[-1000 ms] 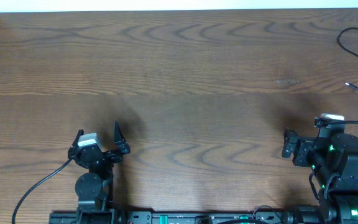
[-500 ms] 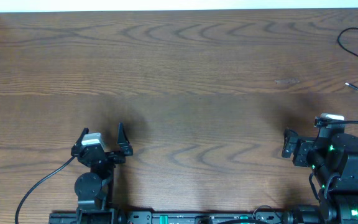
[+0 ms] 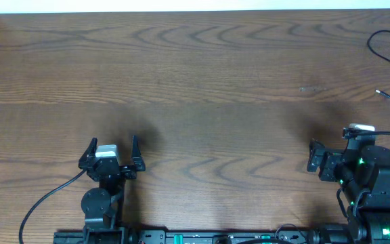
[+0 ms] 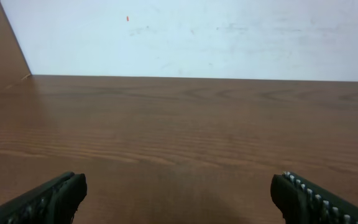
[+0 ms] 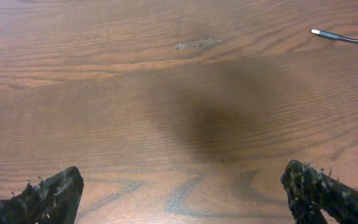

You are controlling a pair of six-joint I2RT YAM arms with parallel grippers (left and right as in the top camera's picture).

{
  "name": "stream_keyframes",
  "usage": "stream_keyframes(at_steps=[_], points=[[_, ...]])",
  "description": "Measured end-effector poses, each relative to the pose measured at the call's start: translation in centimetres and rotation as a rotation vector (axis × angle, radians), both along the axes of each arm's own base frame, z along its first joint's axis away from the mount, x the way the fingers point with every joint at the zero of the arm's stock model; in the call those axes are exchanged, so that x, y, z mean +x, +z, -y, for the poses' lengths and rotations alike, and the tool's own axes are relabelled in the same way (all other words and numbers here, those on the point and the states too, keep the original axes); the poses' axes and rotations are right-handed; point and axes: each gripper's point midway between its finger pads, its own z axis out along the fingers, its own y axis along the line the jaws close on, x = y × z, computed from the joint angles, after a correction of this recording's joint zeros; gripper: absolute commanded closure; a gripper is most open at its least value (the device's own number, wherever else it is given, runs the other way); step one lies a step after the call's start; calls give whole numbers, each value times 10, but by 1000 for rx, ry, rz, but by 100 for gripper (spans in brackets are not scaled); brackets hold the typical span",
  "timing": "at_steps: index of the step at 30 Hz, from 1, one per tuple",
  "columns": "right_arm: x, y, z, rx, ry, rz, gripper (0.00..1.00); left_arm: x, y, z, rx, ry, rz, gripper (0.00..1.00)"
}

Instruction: Untangle cables

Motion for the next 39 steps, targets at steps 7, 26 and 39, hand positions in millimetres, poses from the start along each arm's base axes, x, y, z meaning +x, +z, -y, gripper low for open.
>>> stream_keyframes(at_steps=[7,26,39], points=[[0,0,0,0,0,0,1,0,0,0,14,-2,-1,0],[-4,-2,2,-7,-7,-10,1,0,0,0,15,-2,-1,0],[8,41,-8,16,45,447,1,0,0,0,15,-2,-1,0]])
